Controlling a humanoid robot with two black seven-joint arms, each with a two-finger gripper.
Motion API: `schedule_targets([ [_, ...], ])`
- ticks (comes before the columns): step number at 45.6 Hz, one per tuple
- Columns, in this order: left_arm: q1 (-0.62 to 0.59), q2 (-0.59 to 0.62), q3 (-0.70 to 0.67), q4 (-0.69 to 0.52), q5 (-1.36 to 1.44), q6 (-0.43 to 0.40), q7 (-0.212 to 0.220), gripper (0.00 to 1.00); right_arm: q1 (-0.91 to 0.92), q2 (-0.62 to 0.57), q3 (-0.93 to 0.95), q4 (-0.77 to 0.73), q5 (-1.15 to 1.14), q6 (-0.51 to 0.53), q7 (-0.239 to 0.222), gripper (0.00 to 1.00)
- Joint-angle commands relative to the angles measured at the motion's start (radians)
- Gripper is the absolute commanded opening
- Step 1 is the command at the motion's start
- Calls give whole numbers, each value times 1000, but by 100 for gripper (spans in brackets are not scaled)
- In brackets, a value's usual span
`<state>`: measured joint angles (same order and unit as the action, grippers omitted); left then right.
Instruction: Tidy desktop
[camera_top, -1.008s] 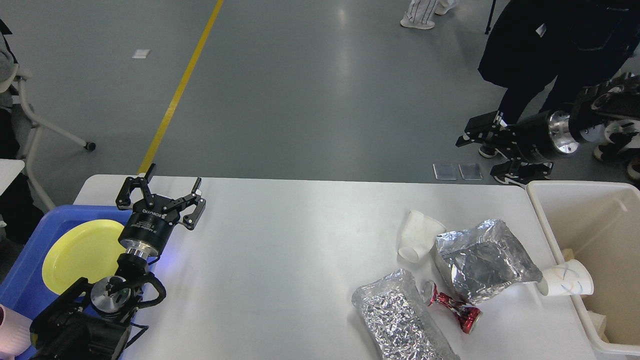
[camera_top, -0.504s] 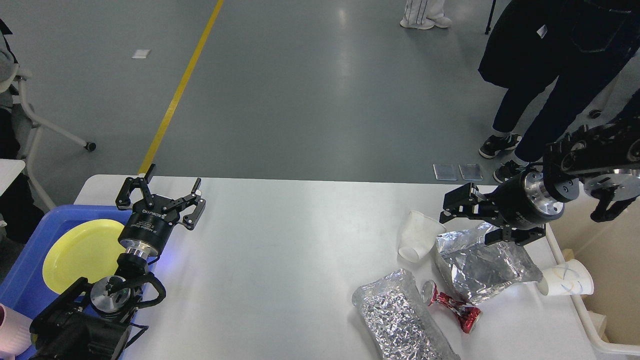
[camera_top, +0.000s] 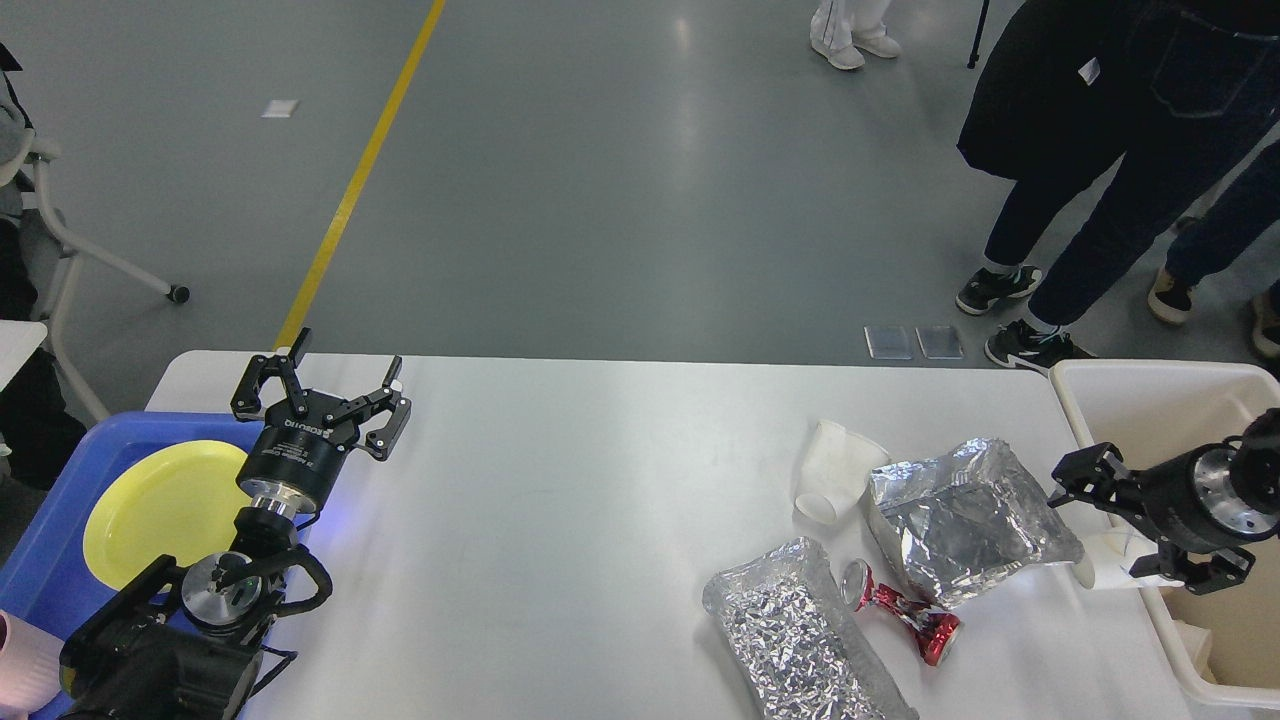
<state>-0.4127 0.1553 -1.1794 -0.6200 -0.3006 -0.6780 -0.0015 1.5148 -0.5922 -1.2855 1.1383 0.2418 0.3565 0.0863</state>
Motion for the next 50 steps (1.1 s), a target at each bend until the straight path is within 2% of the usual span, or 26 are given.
schedule_targets([
  [1,0,0,0,0,0,0,0,96,-99,11,8,-100,181,-21,-22,100],
  [12,0,0,1,0,0,0,0,96,-240,12,60,-235,254,-51,-26,100],
  [17,0,0,0,0,0,0,0,96,-286,12,86,-265,254,-56,-48,100],
  [24,-1,0,1,0,-2,0,0,96,-332,14,146,-276,255,-67,-51,100],
  [33,-1,0,1,0,-2,0,0,96,-419,34,221,-336,255,-162,-82,100],
  [50,-1,0,1,0,-2,0,0,96,-522,72,330,-470,255,-169,-94,100],
])
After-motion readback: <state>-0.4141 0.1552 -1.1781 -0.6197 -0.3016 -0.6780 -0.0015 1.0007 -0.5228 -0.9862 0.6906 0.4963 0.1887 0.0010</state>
